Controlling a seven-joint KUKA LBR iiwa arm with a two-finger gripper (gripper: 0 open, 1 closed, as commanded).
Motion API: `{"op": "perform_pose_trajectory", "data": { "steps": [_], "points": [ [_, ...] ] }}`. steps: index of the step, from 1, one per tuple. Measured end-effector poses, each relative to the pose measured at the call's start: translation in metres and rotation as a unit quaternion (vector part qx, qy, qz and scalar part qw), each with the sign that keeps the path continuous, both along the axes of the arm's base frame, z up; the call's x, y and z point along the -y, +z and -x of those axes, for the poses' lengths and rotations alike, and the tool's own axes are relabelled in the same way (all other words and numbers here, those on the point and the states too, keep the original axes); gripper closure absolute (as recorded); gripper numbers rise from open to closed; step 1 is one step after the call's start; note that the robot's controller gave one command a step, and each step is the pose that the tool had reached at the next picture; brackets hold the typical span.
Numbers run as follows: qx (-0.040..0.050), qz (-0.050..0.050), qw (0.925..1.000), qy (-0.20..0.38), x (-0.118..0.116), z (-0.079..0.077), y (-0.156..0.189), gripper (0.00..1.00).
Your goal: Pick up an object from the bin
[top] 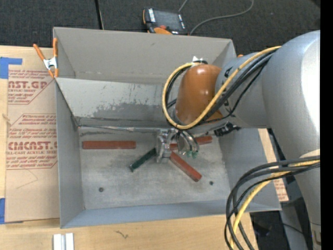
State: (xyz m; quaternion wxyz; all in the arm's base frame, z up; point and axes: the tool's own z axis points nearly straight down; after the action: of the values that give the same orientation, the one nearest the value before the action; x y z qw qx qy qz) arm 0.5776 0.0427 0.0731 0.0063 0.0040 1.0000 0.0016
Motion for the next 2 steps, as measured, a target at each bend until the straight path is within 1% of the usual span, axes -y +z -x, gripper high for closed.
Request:
{"op": "perform_pose_trajectory", "data": {
  "steps": [1, 2],
  "points": [
    [-0.0051, 0.001, 1.0, 0.0, 0.001, 0.003, -0.003, 0.0],
    [-0.0052, 0.0, 0.9992, 0.04, -0.074, 0.006, -0.003, 0.0]
  ]
}}
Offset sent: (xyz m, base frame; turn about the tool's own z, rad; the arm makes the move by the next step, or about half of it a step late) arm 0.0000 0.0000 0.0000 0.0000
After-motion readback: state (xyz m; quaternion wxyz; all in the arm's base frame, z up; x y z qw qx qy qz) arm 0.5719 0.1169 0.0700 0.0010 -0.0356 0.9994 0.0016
